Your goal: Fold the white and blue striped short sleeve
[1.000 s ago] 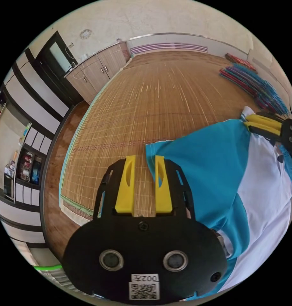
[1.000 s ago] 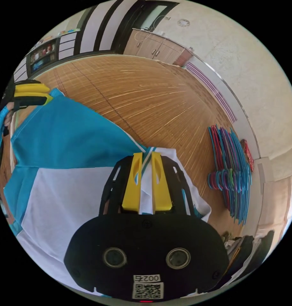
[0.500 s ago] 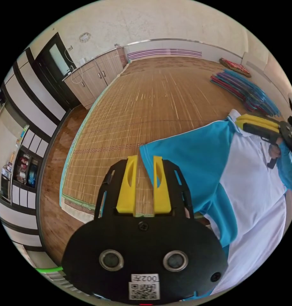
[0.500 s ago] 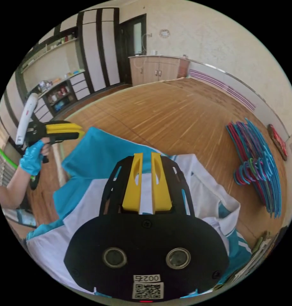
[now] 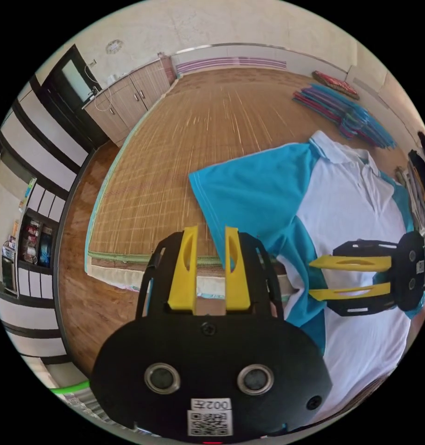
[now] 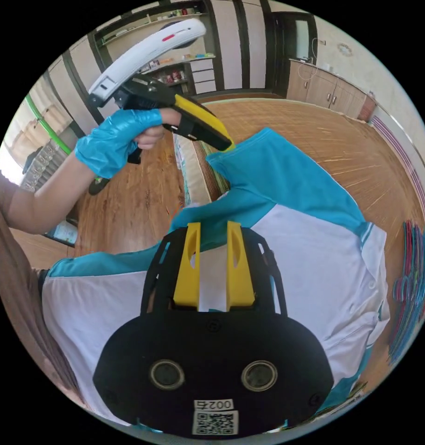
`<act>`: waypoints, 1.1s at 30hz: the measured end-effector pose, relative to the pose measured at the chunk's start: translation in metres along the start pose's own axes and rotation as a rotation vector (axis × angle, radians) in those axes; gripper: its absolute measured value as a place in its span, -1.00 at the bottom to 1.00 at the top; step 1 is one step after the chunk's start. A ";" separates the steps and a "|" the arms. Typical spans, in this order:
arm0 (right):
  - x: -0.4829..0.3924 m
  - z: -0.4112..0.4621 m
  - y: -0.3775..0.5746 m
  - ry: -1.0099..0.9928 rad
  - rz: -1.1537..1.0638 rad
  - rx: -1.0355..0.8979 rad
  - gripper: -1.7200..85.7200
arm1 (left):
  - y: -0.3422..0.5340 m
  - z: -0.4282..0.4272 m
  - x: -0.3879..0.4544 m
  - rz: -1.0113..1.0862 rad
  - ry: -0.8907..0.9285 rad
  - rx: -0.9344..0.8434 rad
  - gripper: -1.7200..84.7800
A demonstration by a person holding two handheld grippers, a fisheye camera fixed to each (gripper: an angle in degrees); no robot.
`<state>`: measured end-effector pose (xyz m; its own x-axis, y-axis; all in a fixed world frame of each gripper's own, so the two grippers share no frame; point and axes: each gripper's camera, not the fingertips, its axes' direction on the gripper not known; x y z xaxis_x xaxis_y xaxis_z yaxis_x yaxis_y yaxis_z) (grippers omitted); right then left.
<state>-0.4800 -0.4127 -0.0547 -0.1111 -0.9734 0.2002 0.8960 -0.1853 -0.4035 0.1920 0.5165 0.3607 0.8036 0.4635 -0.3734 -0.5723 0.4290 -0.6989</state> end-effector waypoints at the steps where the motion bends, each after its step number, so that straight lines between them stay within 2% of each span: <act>1: -0.002 0.004 -0.001 0.010 0.003 -0.004 -0.76 | 0.002 0.007 0.001 0.002 -0.013 -0.027 -0.84; 9: -0.015 0.002 0.009 -0.006 0.056 0.045 -0.77 | 0.004 0.015 -0.003 -0.011 -0.051 0.013 -0.83; 14: -0.043 -0.015 0.029 -0.079 -0.024 0.059 -0.72 | 0.003 0.016 -0.004 -0.001 -0.070 0.032 -0.84; 23: -0.071 0.020 0.026 0.093 -0.039 0.006 -0.82 | 0.005 0.010 -0.004 0.002 -0.066 0.004 -0.86; 25: -0.071 0.019 0.026 0.067 -0.038 0.009 -0.80 | 0.010 0.003 -0.006 -0.006 -0.086 0.007 -0.86; 33: -0.056 -0.038 0.032 0.019 -0.048 0.117 -0.77 | 0.031 -0.011 -0.012 -0.066 -0.042 0.026 -0.81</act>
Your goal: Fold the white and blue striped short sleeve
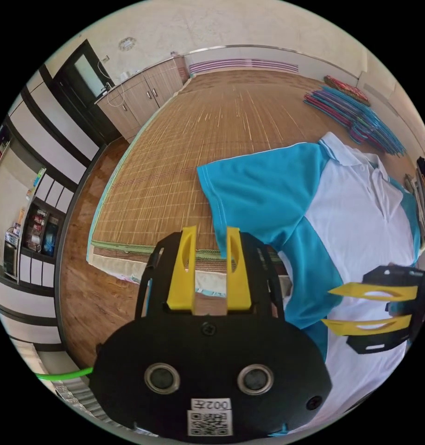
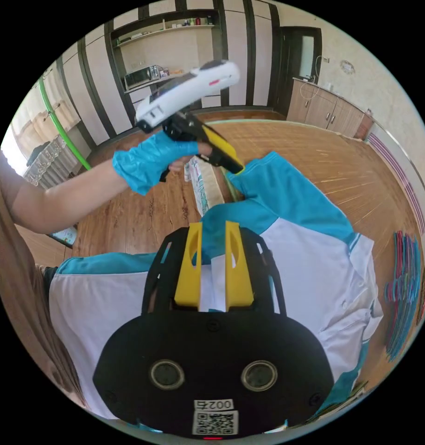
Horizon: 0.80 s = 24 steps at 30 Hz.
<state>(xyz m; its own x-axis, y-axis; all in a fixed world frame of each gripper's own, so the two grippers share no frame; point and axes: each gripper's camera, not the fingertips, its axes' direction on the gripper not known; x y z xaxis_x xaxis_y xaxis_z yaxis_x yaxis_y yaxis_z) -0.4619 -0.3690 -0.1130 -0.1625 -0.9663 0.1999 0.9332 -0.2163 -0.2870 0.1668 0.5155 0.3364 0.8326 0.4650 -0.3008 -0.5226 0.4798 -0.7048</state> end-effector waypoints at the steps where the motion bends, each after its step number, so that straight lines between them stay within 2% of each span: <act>1: 0.002 -0.005 -0.001 0.006 -0.002 0.013 -0.77 | 0.003 0.000 -0.002 -0.009 0.008 -0.004 -0.80; 9: 0.056 0.009 -0.060 0.157 0.028 0.076 -0.71 | 0.022 0.001 -0.017 -0.047 0.094 -0.014 -0.83; 16: 0.104 0.065 -0.127 0.101 0.229 0.080 -0.70 | 0.035 -0.002 -0.028 -0.060 0.171 0.010 -0.90; 24: 0.118 0.119 -0.175 0.163 0.290 -0.043 -0.73 | 0.048 -0.009 -0.035 -0.077 0.228 0.013 -0.96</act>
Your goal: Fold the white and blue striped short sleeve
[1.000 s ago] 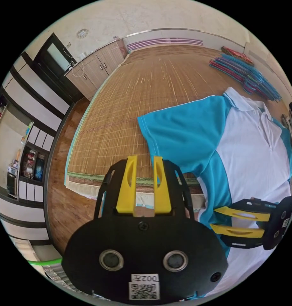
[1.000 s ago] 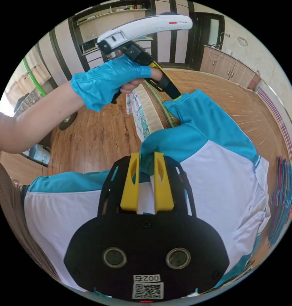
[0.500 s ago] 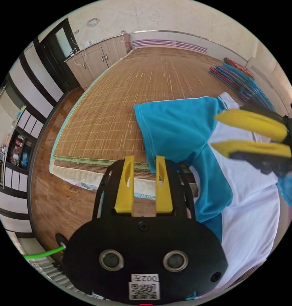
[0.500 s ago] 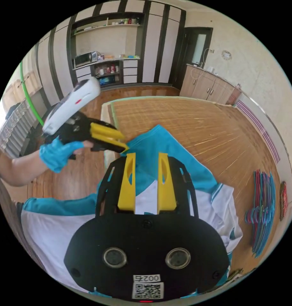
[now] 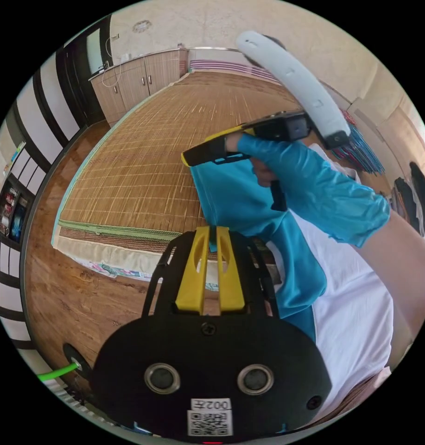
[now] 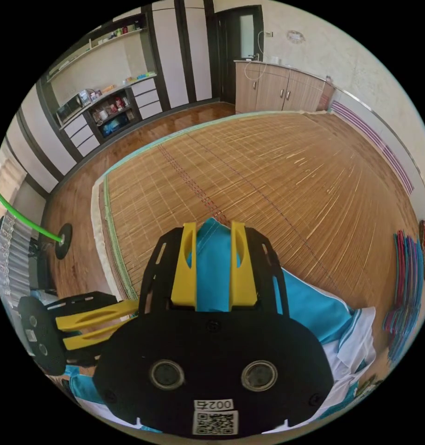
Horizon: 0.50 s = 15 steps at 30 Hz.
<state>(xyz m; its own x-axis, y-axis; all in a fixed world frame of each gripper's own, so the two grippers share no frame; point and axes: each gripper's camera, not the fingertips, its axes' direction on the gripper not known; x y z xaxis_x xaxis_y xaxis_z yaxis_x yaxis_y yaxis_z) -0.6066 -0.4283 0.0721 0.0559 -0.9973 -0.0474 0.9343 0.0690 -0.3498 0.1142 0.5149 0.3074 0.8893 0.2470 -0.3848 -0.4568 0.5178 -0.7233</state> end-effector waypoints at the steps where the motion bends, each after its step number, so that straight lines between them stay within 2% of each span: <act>1: 0.000 0.002 -0.001 0.013 0.002 -0.015 -0.74 | 0.002 -0.002 0.000 -0.005 0.007 0.004 -0.96; 8: 0.000 -0.011 0.002 -0.005 -0.050 -0.025 -0.91 | 0.013 -0.020 0.005 -0.004 0.015 0.029 -0.98; 15: 0.015 -0.093 0.027 -0.013 -0.059 0.176 -0.96 | 0.020 -0.064 0.033 0.037 -0.009 0.108 -0.98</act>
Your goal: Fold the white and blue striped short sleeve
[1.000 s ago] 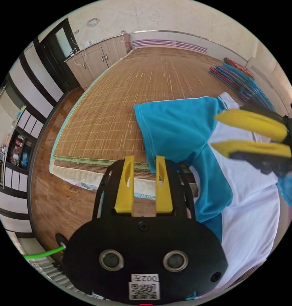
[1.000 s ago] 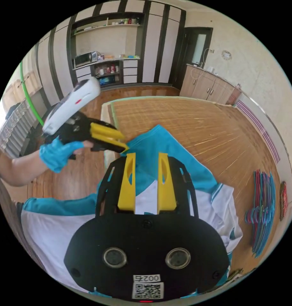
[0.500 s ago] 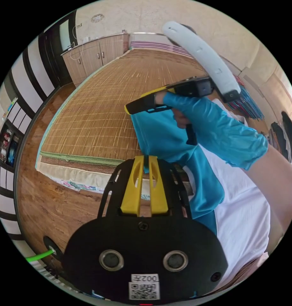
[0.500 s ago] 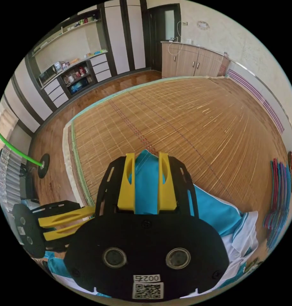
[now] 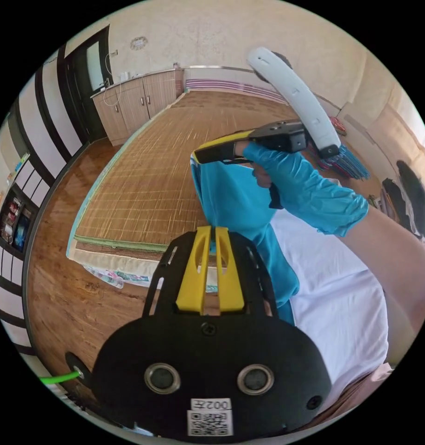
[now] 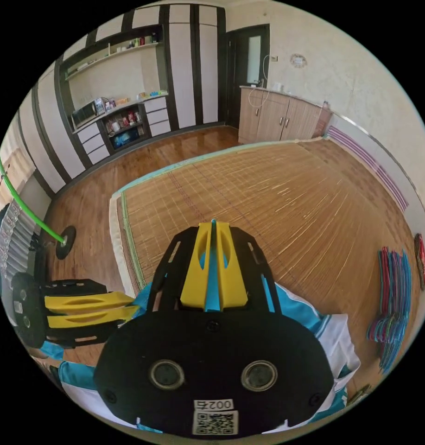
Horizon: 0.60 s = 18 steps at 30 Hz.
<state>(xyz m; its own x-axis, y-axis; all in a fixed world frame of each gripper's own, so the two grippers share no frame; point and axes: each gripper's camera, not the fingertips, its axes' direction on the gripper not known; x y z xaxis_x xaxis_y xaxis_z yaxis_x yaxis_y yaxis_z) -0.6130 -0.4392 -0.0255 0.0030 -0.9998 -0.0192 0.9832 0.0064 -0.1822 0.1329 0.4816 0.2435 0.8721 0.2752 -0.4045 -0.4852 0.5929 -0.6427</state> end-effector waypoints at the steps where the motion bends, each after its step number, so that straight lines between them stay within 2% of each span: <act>1: 0.003 -0.010 0.003 -0.003 0.001 0.021 -0.96 | 0.000 -0.009 0.007 0.012 0.000 0.018 -0.98; 6: 0.030 -0.103 0.047 -0.001 0.022 0.178 -0.96 | 0.002 -0.043 0.048 0.103 0.030 0.069 -0.98; 9: 0.046 -0.147 0.088 0.024 0.027 0.205 -0.96 | 0.005 -0.055 0.082 0.210 0.078 0.060 -0.98; 16: 0.069 -0.202 0.198 0.090 0.029 0.183 -0.95 | 0.031 -0.048 0.164 0.406 0.100 0.017 -0.98; 18: 0.076 -0.203 0.234 0.117 0.056 0.124 -0.94 | 0.040 -0.038 0.179 0.436 0.125 -0.022 -0.98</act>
<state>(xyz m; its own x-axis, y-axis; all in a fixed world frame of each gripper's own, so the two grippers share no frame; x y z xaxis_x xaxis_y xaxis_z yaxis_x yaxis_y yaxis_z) -0.4192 -0.5095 -0.2690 0.0441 -0.9890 -0.1412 0.9971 0.0524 -0.0552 0.2673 0.5257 0.1211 0.5723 0.4017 -0.7149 -0.8080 0.4250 -0.4081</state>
